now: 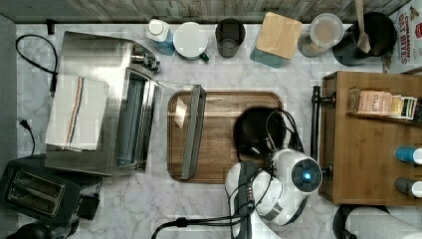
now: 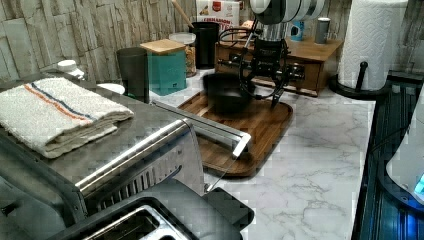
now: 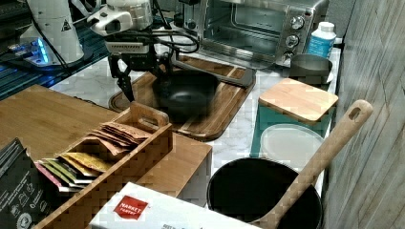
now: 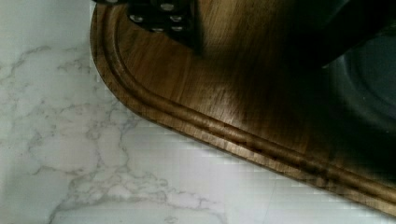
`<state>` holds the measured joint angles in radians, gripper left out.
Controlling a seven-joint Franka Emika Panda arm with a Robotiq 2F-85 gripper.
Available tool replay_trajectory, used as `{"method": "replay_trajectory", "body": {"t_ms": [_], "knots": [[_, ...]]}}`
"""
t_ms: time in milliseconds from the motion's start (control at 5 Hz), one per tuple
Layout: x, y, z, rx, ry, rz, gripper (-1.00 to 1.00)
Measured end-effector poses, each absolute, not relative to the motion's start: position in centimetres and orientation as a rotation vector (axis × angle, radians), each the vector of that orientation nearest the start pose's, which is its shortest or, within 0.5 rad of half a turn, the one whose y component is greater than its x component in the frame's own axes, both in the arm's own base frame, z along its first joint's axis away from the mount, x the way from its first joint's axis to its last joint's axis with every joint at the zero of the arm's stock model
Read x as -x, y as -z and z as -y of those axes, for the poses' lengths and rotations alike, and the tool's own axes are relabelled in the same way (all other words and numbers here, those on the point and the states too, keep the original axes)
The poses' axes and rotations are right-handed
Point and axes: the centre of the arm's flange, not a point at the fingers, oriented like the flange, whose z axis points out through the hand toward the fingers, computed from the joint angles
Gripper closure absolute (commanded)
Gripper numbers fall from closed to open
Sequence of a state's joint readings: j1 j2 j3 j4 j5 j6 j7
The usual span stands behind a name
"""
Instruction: Pick up the bowl.
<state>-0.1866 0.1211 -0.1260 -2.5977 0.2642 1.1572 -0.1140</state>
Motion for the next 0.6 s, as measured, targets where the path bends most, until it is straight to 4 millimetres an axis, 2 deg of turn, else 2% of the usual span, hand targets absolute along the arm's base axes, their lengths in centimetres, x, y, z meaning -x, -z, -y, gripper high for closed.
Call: {"method": "replay_trajectory", "body": {"t_ms": [200, 600], "knots": [[-41.6, -22.4, 14.8, 2.483, 0.027, -1.758, 1.0], [-43.2, -24.6, 15.1, 2.459, 0.119, -1.752, 1.0]]}}
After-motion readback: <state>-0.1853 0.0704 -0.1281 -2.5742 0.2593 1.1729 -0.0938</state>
